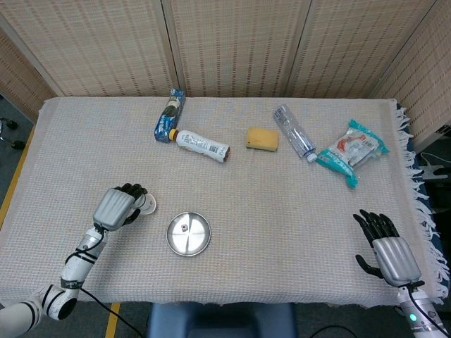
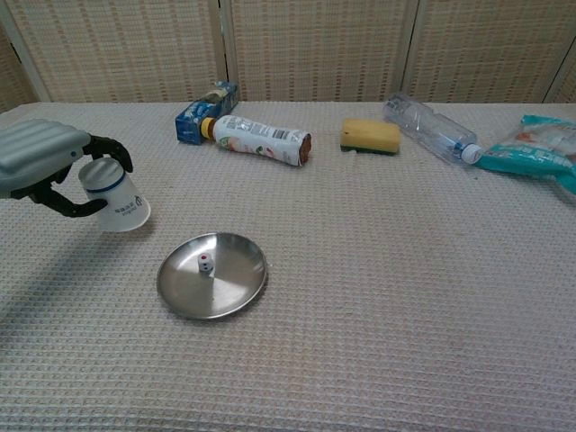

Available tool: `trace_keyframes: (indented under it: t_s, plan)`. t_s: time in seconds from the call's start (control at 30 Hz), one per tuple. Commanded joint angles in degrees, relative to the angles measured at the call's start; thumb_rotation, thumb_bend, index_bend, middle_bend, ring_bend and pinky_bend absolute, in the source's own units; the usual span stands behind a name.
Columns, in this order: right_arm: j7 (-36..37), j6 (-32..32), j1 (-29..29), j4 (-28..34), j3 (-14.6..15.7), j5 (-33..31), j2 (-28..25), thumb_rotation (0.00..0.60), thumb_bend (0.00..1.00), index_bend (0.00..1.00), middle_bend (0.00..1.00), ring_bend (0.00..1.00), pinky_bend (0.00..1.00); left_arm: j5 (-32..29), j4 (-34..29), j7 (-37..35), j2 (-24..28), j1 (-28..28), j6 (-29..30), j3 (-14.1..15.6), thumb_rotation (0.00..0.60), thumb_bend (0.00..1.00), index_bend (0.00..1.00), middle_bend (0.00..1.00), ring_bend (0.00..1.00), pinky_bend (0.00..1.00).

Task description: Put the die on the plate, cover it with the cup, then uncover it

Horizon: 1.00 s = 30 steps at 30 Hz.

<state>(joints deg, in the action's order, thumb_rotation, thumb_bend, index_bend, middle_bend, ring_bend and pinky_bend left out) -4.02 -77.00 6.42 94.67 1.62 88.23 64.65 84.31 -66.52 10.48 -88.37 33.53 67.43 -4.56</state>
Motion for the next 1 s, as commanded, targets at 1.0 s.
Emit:
trace_keyframes:
  t_s: [1.0]
  plan:
    - [3.88,-1.06,-0.01,0.56,1.77,3.93,-1.65,0.600,0.22,0.00,0.00,0.00,0.00,-0.38,-22.10,16.49,0.72,1.19,-5.35,0.69,0.600,0.38,0.40,0.46,0.34,0.62]
